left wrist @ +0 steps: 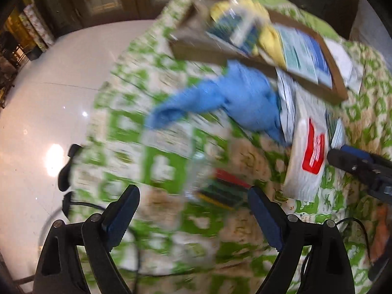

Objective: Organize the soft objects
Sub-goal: 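Move both open grippers back over the remaining items on the bedspread, then grasp the red-labelled white wipes packet with the right gripper while the left grasps the coloured-stick bag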

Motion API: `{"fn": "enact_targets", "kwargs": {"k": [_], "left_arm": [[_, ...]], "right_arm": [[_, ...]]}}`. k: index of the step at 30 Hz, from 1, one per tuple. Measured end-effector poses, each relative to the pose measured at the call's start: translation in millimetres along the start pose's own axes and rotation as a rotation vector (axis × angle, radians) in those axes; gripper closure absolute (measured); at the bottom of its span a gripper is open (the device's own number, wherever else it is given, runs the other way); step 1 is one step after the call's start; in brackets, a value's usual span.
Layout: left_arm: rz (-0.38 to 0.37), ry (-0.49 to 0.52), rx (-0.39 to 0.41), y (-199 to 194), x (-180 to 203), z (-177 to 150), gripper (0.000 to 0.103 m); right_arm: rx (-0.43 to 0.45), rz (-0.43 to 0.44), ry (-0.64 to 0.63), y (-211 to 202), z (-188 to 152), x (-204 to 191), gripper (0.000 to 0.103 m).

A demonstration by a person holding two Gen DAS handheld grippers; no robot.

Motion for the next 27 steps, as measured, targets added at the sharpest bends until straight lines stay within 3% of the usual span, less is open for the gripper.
{"fn": "enact_targets", "kwargs": {"k": [6, 11, 17, 18, 22, 27], "left_arm": [[0.025, 0.002, -0.007, 11.8, 8.3, -0.7, 0.011], [0.018, -0.055, -0.017, 9.3, -9.1, 0.1, 0.011], [0.005, -0.11, -0.036, 15.3, -21.2, 2.7, 0.011], [0.0, -0.115, -0.04, 16.7, -22.0, 3.9, 0.011], [-0.016, -0.129, -0.054, 25.6, -13.7, 10.1, 0.011], [0.005, -0.129, -0.047, 29.8, -7.8, 18.8, 0.011]], "right_arm": [[-0.027, 0.051, 0.057, 7.5, -0.3, -6.4, 0.039], [-0.072, 0.157, 0.131, 16.5, 2.2, -28.8, 0.039], [-0.059, 0.079, 0.165, 39.7, 7.7, -24.4, 0.04], [-0.06, 0.07, 0.16, 41.9, 6.5, -23.1, 0.047], [-0.047, 0.058, 0.108, 36.6, 3.7, -24.4, 0.058], [-0.028, 0.029, 0.052, 27.7, -3.8, -24.3, 0.06]]}}
Point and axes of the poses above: each gripper's, at about its wrist camera, not at the fingertips, and y roughly the way its jaws point, x to its right, z to its top, the point moved 10 cm from there along y, roughly the way its jaws point, and after that the axes turned 3 degrees about y, right-handed, at the moved point
